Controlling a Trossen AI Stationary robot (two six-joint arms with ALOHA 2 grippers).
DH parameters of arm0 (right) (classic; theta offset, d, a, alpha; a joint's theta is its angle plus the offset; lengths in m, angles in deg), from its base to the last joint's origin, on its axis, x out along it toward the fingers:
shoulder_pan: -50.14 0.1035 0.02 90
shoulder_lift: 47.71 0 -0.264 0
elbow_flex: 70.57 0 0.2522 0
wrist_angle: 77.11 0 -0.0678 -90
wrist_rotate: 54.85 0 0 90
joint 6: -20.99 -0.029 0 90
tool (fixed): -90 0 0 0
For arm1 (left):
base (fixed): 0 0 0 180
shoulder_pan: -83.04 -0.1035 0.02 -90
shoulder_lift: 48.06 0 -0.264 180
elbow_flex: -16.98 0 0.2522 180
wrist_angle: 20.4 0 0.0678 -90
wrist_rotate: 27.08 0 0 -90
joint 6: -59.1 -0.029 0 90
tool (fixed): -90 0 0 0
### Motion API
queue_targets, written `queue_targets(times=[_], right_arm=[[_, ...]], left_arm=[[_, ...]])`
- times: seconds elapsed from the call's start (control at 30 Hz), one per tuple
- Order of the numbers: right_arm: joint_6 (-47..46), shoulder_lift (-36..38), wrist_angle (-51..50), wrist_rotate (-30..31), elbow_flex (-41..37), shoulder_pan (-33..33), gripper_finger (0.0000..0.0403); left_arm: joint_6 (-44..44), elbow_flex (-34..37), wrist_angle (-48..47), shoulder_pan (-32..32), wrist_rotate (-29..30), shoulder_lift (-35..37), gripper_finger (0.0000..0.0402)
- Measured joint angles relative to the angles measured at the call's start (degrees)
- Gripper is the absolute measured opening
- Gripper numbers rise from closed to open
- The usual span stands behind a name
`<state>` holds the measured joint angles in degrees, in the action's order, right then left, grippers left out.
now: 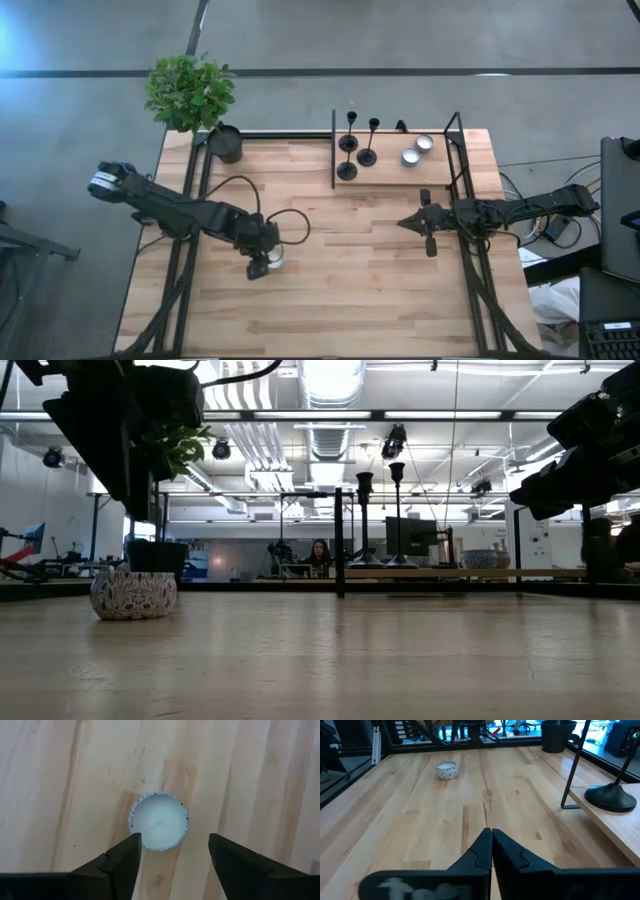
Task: Pick & Place candle stick holders
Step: Put the red scented candle on the shelf
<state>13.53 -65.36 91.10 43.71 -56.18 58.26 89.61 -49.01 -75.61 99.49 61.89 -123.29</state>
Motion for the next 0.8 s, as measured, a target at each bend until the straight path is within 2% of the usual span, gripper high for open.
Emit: queue_targets(times=[0.13,0.47,0.6,0.8], right_arm=[[0.0,0.0,0.0,0.0,0.0,0.0,0.0009],[0.0,0.0,0.0,0.0,0.0,0.0,0.0009],[0.0,0.0,0.0,0.0,0.0,0.0,0.0009],[0.0,0.0,0.0,0.0,0.0,0.0,0.0009]], left_arm=[[0.0,0.0,-0.7,-0.3,-1.8,0.2,0.0255],[1.2,4.4,-1.1,0.3,-5.9,0.2,0.0343],[1.2,6.7,-0.9,0.3,-5.8,0.2,0.0349],[-0.5,11.8,1.5,1.5,-4.7,0.2,0.0335]])
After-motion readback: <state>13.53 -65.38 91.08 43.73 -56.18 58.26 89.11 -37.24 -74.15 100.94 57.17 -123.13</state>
